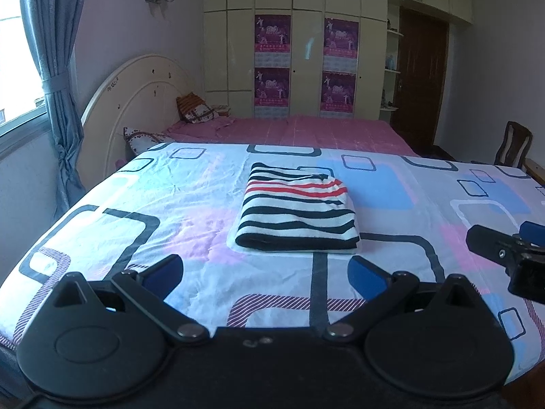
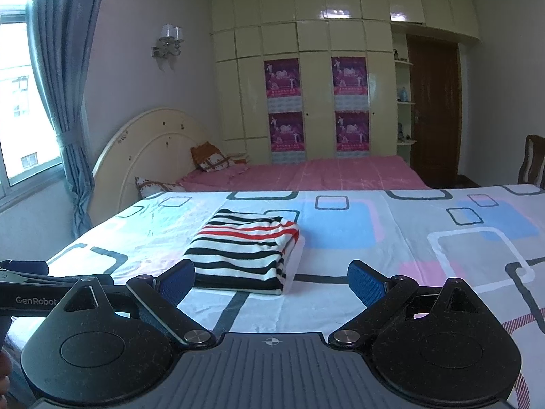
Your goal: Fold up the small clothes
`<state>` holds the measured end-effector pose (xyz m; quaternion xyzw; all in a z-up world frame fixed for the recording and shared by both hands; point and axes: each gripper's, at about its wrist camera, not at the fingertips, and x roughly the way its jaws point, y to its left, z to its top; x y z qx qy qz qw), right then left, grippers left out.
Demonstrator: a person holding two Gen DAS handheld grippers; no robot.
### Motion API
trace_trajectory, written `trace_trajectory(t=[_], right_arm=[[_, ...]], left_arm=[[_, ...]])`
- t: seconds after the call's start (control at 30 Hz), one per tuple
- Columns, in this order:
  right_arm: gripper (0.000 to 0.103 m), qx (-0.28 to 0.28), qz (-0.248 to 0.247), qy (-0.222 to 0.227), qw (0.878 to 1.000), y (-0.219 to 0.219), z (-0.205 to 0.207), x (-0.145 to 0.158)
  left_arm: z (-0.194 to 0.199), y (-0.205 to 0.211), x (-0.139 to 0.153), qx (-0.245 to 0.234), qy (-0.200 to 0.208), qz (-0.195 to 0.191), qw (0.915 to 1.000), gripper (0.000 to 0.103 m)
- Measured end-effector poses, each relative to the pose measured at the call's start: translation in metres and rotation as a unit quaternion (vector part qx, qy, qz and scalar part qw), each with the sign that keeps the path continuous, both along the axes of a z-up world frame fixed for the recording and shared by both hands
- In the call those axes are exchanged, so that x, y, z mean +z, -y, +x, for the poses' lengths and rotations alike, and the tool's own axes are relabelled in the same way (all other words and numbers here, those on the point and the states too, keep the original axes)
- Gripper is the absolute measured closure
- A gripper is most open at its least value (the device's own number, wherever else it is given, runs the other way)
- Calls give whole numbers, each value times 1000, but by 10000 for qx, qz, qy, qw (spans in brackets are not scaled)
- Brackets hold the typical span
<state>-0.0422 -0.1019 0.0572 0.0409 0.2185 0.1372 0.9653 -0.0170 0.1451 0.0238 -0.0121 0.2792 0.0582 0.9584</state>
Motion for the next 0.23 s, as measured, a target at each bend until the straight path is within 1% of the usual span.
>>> trace_trajectory(t=[0.1,0.17,0.23], right_arm=[[8,-27,-10,-39,10000,1,5,-3],[8,-51,-17,-68,10000,2,8,-5],[8,-77,-21,-124,9999,3,13,-8]], left_arm=[[1,-3,-1,-34,173,-181,9997,3],[5,-2,-2,-26,176,-72,9998,2],[12,-1,-3,-23,97,32,9999,0]])
